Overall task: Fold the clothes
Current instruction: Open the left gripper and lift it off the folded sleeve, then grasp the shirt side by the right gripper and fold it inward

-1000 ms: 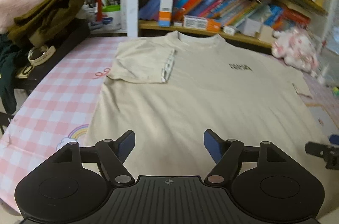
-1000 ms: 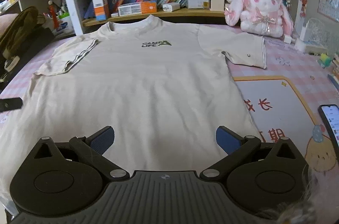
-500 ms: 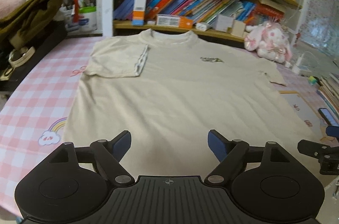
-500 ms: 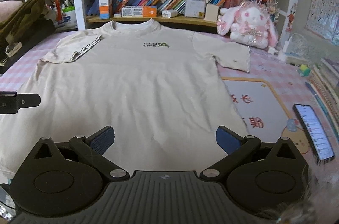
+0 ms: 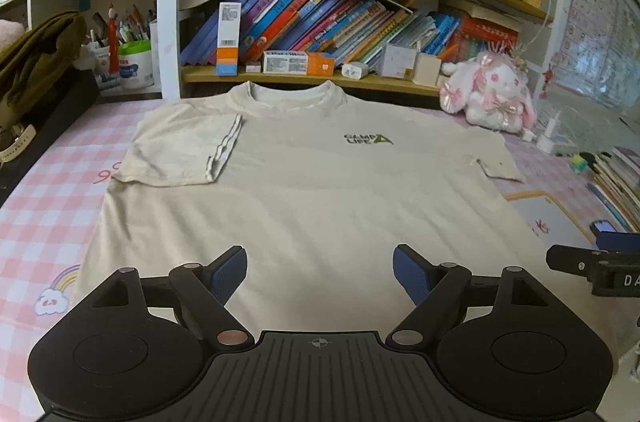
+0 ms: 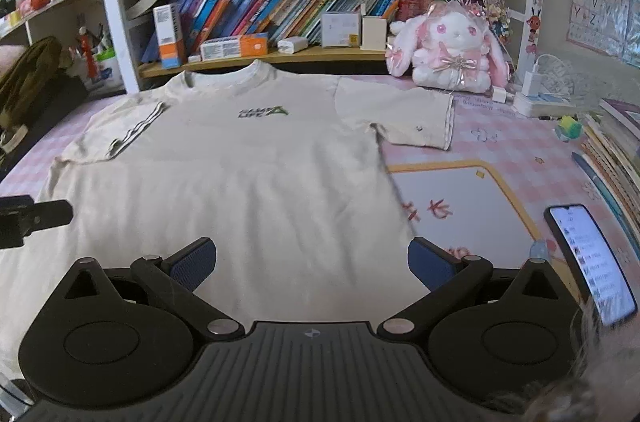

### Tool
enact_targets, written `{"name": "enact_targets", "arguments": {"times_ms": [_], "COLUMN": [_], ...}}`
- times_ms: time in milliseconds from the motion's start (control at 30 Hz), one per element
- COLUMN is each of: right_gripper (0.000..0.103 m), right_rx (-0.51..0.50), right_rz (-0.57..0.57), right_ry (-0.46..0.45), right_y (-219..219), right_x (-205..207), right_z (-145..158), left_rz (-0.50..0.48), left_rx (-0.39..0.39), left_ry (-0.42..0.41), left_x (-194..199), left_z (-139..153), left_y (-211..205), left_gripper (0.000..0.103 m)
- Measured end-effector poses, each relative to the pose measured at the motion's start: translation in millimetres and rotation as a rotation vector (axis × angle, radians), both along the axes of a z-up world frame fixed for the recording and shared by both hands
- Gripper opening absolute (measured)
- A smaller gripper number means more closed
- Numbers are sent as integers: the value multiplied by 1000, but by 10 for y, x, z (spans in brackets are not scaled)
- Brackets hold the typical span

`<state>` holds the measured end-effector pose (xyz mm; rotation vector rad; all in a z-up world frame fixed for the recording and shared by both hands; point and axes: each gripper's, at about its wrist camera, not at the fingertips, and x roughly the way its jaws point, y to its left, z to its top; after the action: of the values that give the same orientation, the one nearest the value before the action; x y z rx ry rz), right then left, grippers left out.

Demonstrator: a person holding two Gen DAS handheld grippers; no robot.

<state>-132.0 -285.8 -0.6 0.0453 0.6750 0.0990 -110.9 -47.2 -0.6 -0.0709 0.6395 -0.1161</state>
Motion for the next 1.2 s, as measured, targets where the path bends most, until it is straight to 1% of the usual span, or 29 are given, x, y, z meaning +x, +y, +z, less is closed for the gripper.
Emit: {"name": "enact_targets", "arguments": {"times_ms": [100,200,267,400,600,700,733,767,800,833,867,967,1033,1067,1133,1200], "right_gripper": [103,103,103,103,103,99,95,85,79,70,63,56,52,52,49,49], "right_rx": [28,67,100,161,252,298,313,329,344,375,432,615,697,738,784,840], "right_rz": [19,48,75,116,98,76,69,61,54,40,22,-24,-40,-49,-80,-119], "right_ry": [8,7,7,32,97,132,144,156,168,190,226,334,364,380,402,423], "right_y": [-226,-494,-703,-1098,-1582,-1739,-1791,-1844,-1896,-1949,-1998,-2109,-2128,-2137,-2169,-2240], "right_x": [227,476,666,1105,1755,2005,2089,2172,2256,2317,2336,2325,2305,2295,2303,2301], "right_z": [-20,-21,-27,-83,-209,-282,-307,-331,-355,-378,-406,-514,-572,-600,-612,-639], "left_rz": [42,78,111,158,226,260,271,282,290,295,300,312,314,312,307,302], "left_rx": [17,29,32,53,87,104,109,115,119,123,126,137,144,148,157,165], "left_ry": [12,17,35,74,133,162,172,182,187,189,192,198,200,199,195,190], "left_x": [117,222,292,311,322,328,330,331,335,340,344,361,382,395,416,422], "left_z": [2,-15,-52,-91,-145,-172,-181,-190,-190,-186,-182,-170,-163,-152,-123,-104], "left_y": [-212,-427,-558,-685,-859,-946,-975,-1004,-1019,-1028,-1036,-1062,-1081,-1093,-1119,-1141], "left_gripper": [83,86,86,86,86,86,86,86,86,86,86,86,86,86,86,86]}}
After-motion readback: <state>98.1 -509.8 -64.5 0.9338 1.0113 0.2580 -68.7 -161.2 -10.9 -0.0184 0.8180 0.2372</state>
